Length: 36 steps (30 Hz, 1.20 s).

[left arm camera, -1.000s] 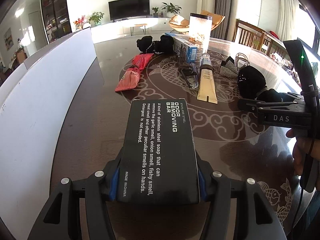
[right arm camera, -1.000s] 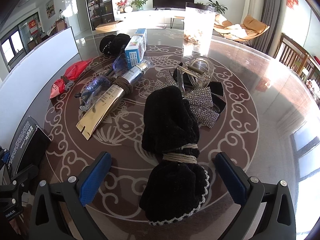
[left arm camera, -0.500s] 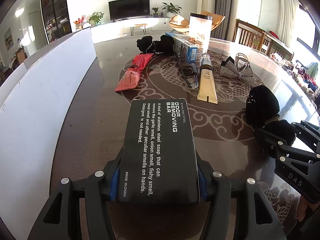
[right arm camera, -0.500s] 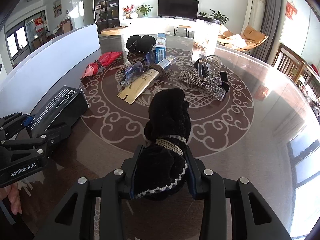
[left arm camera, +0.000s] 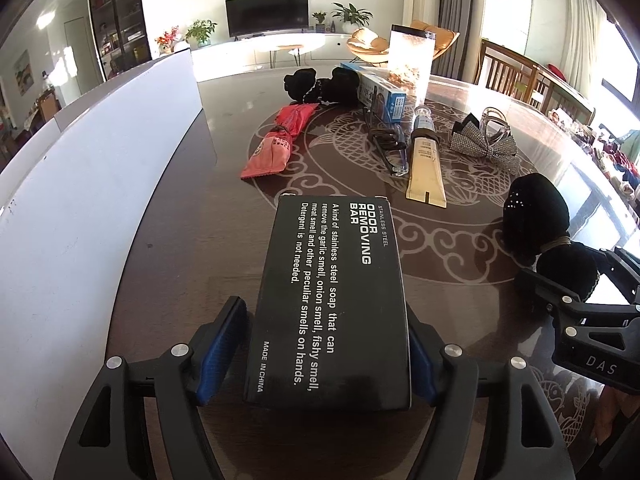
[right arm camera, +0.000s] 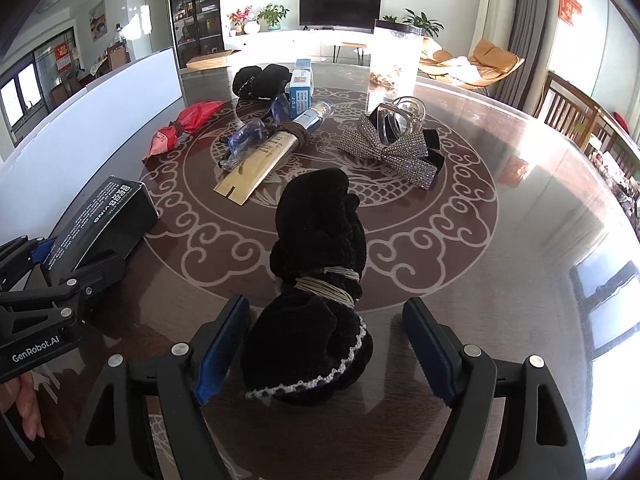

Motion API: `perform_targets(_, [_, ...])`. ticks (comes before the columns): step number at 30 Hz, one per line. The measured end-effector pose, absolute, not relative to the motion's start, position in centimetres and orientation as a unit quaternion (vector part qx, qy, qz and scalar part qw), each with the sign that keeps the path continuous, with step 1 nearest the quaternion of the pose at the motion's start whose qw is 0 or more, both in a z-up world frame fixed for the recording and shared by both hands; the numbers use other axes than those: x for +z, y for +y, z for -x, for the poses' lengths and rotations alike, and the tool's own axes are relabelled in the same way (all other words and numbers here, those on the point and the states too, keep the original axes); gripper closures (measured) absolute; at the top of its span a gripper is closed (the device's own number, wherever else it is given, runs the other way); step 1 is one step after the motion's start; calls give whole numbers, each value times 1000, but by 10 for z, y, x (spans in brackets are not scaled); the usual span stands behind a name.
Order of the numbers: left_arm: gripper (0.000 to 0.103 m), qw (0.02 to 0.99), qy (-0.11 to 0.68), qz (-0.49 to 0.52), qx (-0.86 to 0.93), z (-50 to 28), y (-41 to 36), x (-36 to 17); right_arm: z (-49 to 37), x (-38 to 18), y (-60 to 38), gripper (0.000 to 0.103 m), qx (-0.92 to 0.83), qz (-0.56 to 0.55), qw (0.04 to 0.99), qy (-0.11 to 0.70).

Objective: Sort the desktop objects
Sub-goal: 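Grasp the black odor bar box with the left gripper while the right grasps the velvet pouch, then carry the black box and velvet pouch into the bin and release both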

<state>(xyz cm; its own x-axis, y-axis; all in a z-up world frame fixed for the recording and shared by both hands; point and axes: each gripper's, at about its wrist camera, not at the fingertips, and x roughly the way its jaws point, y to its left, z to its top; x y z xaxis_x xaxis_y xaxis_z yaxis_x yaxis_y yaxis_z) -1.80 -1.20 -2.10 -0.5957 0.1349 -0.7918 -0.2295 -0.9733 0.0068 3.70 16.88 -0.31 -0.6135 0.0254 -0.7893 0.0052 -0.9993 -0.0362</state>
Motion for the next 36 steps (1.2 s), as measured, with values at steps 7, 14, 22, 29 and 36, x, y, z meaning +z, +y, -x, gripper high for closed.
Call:
perform_targets(7, [9, 99, 57, 449, 886, 21, -11, -24, -35, -5, 169, 16, 895, 445, -7, -13])
perform_targets(14, [0, 97, 57, 459, 881, 24, -11, -26, -35, -5, 170, 15, 895, 447, -9, -10])
perform_targets(22, [0, 97, 57, 459, 881, 24, -11, -26, -35, -5, 170, 14, 895, 447, -9, -9])
perform_targets(29, [0, 117, 69, 477, 868, 29, -11, -25, -31, -5, 170, 7, 890, 456, -26, -10])
perform_targets(36, [46, 137, 69, 460, 875, 30, -14, -16, -20, 4, 180, 32, 885, 464, -37, 28])
